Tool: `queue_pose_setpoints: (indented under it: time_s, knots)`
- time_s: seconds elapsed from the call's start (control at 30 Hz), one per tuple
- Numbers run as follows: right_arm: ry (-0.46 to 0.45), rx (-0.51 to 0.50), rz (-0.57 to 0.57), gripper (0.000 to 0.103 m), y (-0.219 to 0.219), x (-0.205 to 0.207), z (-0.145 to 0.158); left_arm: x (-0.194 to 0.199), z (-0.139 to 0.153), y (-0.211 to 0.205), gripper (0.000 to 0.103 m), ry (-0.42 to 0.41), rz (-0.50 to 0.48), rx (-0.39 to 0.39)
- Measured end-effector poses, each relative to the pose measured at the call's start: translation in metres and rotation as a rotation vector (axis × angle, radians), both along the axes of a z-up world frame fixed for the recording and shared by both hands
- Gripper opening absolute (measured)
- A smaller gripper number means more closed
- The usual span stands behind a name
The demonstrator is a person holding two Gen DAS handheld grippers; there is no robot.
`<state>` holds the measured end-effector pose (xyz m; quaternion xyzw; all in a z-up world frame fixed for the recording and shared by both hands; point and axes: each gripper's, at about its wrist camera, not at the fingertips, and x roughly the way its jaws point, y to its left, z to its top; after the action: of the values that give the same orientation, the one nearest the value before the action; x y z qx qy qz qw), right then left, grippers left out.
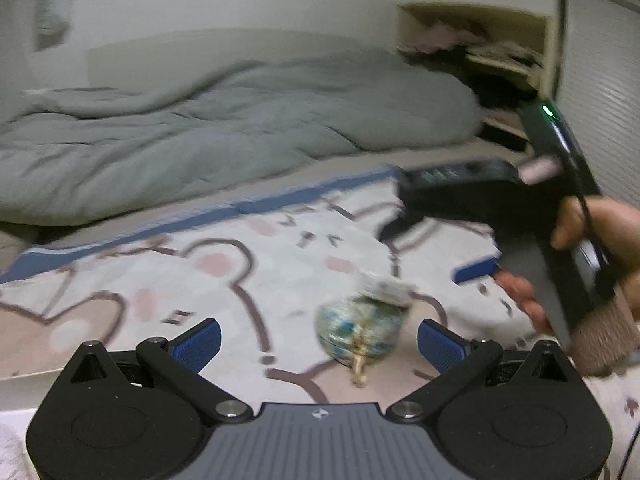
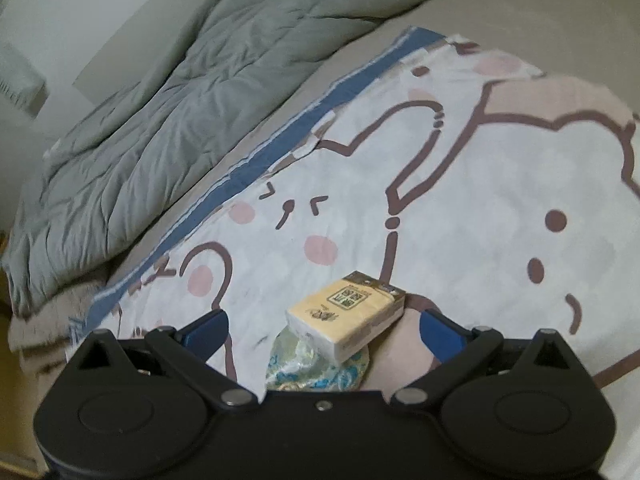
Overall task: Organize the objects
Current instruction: 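Grasp the blue floral pouch with the left tool while the right tool grasps the yellow tissue pack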
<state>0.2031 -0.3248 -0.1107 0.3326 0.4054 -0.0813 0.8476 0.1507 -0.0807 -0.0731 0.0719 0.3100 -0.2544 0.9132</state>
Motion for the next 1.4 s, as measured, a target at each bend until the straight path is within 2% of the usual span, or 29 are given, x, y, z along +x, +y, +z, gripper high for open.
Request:
queue_pose_setpoints:
  time_s: [0.33,0.63,0.7,0.77,0.87,0.93,1.07,1.4]
  knots:
    - [0.053,-0.014,-0.074,0.103,0.006,0.027,-0.025,0.031,-0.045,-0.022,0.096,0.073,-0.149,0.036]
    - [0.128,-0.039,-0.039,0.102,0.015,0.048,-0.046,0.046,-0.063,-0.028,0.093,0.098,-0.201,0.013]
    - [0.152,-0.032,-0.024,0.089,0.013,0.046,-0.049,0.048,-0.065,-0.033,0.093,0.097,-0.208,0.019]
    - [0.171,-0.034,-0.002,0.086,0.009,0.042,-0.049,0.051,-0.066,-0.038,0.093,0.096,-0.206,0.022]
    - [0.173,-0.036,0.045,0.072,0.003,0.035,-0.046,0.055,-0.068,-0.048,0.093,0.096,-0.204,0.023]
    - [0.174,-0.056,0.084,0.069,0.001,0.030,-0.042,0.057,-0.071,-0.055,0.093,0.096,-0.205,0.037]
    - [0.172,-0.112,0.154,0.067,-0.005,0.019,-0.035,0.060,-0.078,-0.069,0.093,0.094,-0.187,0.066]
    - [0.157,-0.200,0.305,0.066,-0.037,-0.010,-0.030,0.073,-0.090,-0.092,0.092,0.100,-0.065,0.106]
